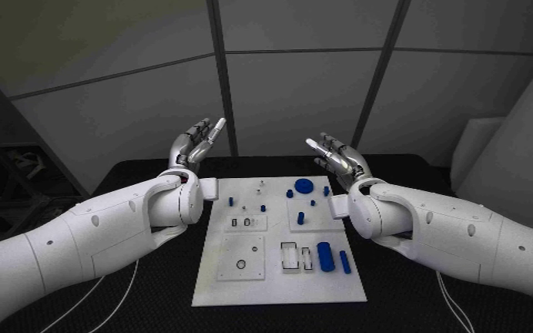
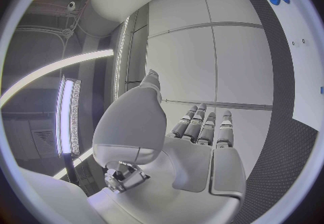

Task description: Assemble the parts on the task board

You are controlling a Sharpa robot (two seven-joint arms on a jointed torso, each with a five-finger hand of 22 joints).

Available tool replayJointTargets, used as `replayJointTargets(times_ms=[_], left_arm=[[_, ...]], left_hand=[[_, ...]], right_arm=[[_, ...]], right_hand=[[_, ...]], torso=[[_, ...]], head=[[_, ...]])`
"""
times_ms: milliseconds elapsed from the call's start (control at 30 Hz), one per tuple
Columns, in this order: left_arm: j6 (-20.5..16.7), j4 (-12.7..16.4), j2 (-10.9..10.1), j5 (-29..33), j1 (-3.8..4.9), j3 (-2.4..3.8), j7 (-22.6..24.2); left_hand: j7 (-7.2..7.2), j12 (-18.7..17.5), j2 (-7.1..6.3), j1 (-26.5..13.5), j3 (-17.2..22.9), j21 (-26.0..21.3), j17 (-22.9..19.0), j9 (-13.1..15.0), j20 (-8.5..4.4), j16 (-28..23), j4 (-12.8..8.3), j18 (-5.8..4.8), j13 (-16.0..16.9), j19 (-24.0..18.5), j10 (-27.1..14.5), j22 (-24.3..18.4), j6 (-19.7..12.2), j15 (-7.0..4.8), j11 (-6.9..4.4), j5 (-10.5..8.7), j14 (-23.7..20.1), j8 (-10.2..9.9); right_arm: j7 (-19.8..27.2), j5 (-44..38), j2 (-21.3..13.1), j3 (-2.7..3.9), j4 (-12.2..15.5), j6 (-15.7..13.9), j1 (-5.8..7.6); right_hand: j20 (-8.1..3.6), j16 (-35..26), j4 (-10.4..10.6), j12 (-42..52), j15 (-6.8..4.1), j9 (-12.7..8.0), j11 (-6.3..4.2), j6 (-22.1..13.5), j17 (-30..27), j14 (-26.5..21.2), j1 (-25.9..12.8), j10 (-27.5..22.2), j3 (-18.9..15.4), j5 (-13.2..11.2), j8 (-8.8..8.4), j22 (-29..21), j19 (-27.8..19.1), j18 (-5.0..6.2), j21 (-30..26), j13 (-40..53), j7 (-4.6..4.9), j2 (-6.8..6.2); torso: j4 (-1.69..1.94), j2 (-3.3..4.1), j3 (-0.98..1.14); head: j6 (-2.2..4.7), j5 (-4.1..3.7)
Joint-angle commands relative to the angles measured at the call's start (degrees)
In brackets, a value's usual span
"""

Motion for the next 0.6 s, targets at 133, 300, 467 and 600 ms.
replayJointTargets(times_ms=[133, 300, 467, 600], left_arm=[[4.12, -0.32, 0.15, 1.60, 0.16, 0.11, 2.35], [5.29, -0.93, -0.82, 1.63, 0.17, 0.09, 1.55], [5.96, -0.15, -1.51, 1.15, 0.16, 0.09, 1.31], [6.89, 0.84, -2.38, -0.94, 0.16, 0.08, 1.24]], left_hand=[[0.34, 0.44, 0.05, 1.62, -0.14, 0.30, 0.11, 0.12, 0.48, 0.37, 0.55, -1.56, 0.13, 0.26, 0.58, 0.15, 0.69, 0.18, 0.38, 0.30, 0.53, 0.41], [0.47, 0.52, 0.14, 1.69, -0.20, 0.35, 0.12, 0.13, 0.51, 0.38, 0.54, -1.57, 0.14, 0.33, 0.61, 0.17, 0.72, 0.27, 0.51, 0.29, 0.58, 0.46], [1.07, 0.92, 0.49, 2.17, -0.41, 0.59, 0.18, 0.16, 0.72, 0.46, 0.42, -1.60, 0.20, 0.65, 0.96, 0.30, 0.83, 0.78, 1.11, 0.34, 1.08, 0.65], [1.65, 1.37, 0.99, 2.48, -0.60, 0.94, 0.28, 0.19, 0.99, 0.57, 0.40, -1.67, 0.25, 1.19, 1.40, 0.47, 0.95, 1.35, 1.69, 0.32, 1.95, 0.86]], right_arm=[[-5.60, -6.62, 1.14, 0.39, -2.40, 12.57, 0.37], [-3.95, -21.50, -0.27, 0.50, -4.73, 4.81, 0.45], [-3.88, -29.71, -0.36, 0.52, -6.07, 2.52, 0.49], [-4.41, -34.67, -0.37, 0.53, -6.86, 2.20, 0.82]], right_hand=[[1.38, 4.33, -5.70, 3.63, 3.28, 1.64, 3.79, 14.10, 1.96, 19.86, 9.58, 18.33, 1.86, 0.87, 3.20, 2.88, 11.19, -0.25, 6.12, 1.77, 7.91, -0.38], [1.24, 7.18, -8.88, 5.78, 3.34, 2.87, 3.84, 27.14, 2.68, 34.19, 13.17, 32.29, 2.49, 1.89, 6.03, 5.37, 23.46, -0.43, 12.12, 2.46, 7.93, -0.84], [0.97, 8.17, -12.05, 6.62, 1.85, 3.44, 2.01, 40.54, 2.65, 42.56, 15.43, 44.00, 3.63, 6.11, 8.08, 5.89, 29.88, 0.86, 15.08, 2.64, 6.20, -0.71], [0.31, 8.02, -12.96, 5.58, 0.92, 2.88, 1.20, 43.15, 2.60, 46.45, 15.26, 47.14, 4.08, 6.01, 7.27, 5.96, 33.26, 1.12, 16.56, 2.54, 5.54, -0.57]], torso=[[-0.01, -0.02, 0.00], [0.00, -0.10, -0.11], [0.00, 0.05, -0.11], [0.04, 0.26, -0.03]], head=[[0.00, 0.01], [-1.46, -0.48], [-1.75, -0.47], [-2.09, -0.75]])
